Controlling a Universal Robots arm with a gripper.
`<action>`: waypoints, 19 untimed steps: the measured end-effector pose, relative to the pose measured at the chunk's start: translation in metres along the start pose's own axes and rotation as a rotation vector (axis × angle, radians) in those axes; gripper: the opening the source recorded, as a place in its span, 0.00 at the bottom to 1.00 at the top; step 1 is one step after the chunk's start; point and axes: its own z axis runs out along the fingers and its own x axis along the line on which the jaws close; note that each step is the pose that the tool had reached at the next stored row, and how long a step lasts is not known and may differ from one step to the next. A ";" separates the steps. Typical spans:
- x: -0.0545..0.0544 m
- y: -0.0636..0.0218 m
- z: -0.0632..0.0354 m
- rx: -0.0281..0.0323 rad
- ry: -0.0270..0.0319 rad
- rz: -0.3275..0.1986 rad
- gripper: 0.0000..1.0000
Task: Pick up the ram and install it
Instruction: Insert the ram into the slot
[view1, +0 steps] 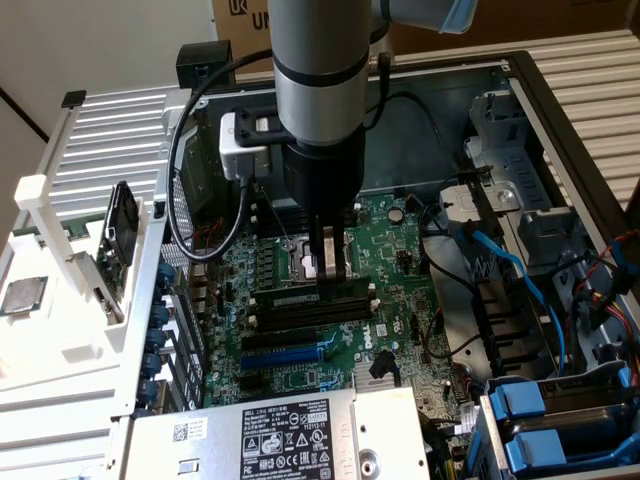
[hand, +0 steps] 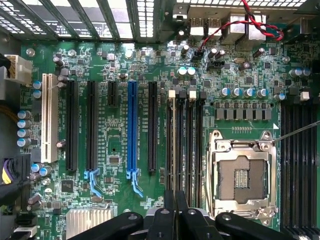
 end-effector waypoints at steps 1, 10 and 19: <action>0.000 0.0000 0.0002 0.0001 -0.0002 0.000 0.12; 0.000 -0.0012 0.0013 0.0004 -0.0004 0.005 0.12; 0.000 0.0007 0.0032 0.0008 -0.0004 0.015 0.12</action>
